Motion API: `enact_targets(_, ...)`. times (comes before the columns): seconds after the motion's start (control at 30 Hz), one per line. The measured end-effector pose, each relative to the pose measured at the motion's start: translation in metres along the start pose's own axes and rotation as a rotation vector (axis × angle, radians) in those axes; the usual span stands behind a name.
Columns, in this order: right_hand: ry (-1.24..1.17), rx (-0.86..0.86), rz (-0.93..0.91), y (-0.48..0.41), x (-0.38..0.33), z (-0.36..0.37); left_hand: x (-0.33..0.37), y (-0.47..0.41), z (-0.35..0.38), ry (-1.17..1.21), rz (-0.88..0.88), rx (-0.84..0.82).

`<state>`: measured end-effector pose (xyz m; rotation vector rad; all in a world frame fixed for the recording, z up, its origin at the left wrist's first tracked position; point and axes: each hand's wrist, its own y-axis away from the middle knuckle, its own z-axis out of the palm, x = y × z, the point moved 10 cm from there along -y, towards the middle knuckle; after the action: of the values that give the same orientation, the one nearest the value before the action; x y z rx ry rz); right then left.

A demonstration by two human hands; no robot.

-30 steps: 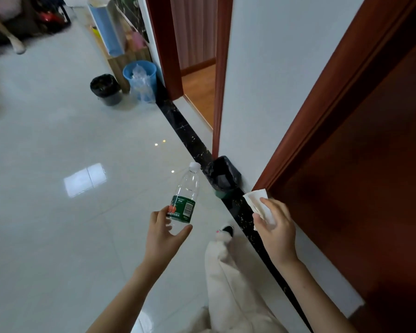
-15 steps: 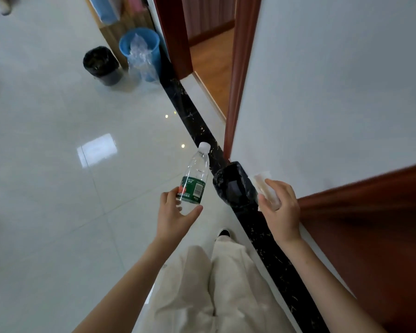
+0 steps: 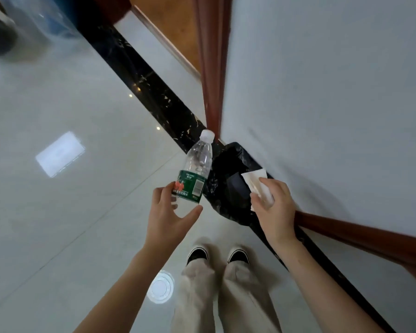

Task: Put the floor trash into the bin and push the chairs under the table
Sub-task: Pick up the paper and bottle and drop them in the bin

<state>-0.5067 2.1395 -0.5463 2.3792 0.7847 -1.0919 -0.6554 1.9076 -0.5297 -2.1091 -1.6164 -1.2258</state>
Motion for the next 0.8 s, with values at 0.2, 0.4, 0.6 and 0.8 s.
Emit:
enact_targets(0.2, 0.052, -0.066, -0.011, -0.016, 0.102, 0.092, -0.080, -0.043, 0.086, -0.029, 0.108, -0.038)
enact_targets(0.4, 0.076, -0.150, -0.001, -0.009, 0.137, 0.116, -0.107, -0.034, 0.121, -0.031, 0.104, -0.090)
enact_targets(0.6, 0.131, -0.123, -0.090, 0.005, 0.113, 0.083, -0.085, -0.019, 0.114, -0.039, 0.102, -0.111)
enact_targets(0.8, 0.113, -0.081, -0.070, 0.019, 0.105, 0.047, -0.067, -0.003, 0.124, -0.169, 0.170, -0.227)
